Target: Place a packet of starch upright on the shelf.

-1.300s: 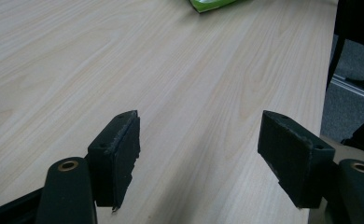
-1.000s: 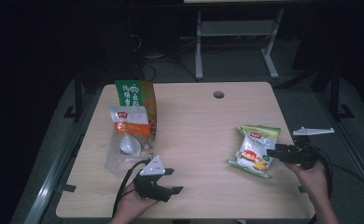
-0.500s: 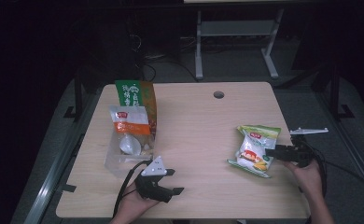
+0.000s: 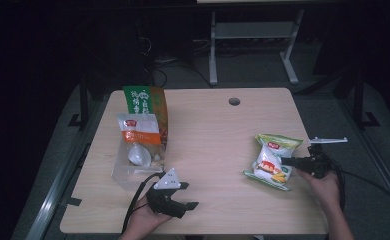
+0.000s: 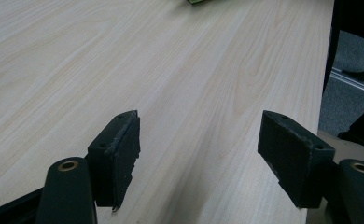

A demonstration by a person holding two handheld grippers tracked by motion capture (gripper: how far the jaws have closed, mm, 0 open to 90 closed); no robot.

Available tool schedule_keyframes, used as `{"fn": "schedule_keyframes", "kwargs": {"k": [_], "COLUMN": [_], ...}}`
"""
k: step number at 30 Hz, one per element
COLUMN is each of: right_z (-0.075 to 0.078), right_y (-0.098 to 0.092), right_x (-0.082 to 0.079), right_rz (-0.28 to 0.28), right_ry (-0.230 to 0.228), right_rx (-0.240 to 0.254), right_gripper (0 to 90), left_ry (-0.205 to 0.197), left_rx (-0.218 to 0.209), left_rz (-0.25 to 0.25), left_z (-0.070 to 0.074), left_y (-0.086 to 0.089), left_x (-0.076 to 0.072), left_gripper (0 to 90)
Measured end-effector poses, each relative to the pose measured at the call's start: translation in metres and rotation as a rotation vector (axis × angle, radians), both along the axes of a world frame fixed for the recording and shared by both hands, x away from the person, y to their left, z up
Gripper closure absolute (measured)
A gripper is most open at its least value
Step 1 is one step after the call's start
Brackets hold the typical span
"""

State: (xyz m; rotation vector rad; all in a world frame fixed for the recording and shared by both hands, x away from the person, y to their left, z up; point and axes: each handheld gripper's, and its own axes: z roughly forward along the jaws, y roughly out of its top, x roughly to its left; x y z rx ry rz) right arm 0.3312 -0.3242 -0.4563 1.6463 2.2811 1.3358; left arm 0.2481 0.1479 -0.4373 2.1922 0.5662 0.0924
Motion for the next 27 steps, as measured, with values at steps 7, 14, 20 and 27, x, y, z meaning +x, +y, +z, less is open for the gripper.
{"fn": "schedule_keyframes", "kwargs": {"k": [7, 14, 20, 27], "right_z": [0.005, 0.008, 0.017, 0.034], "right_y": [0.002, 0.004, 0.01, 0.023], "right_x": [-0.005, -0.012, -0.021, -0.034], "right_rz": [0.014, 0.026, 0.042, 0.066], "right_ry": [-0.002, -0.032, -0.068, -0.125], "right_rx": [-0.014, 0.003, 0.015, 0.014], "right_gripper": [87.7, 88.3, 88.4, 88.5], "left_ry": [0.004, 0.001, 0.001, 0.002], "left_rx": [-0.006, -0.009, -0.009, -0.012], "left_rz": [0.006, 0.008, 0.01, 0.011], "left_z": [0.001, 0.001, 0.001, 0.001], "left_y": [0.0, 0.0, 0.0, -0.001], "left_x": [0.001, 0.001, 0.001, 0.001], "left_gripper": [29.2, 29.2, 29.2, 29.2]}}
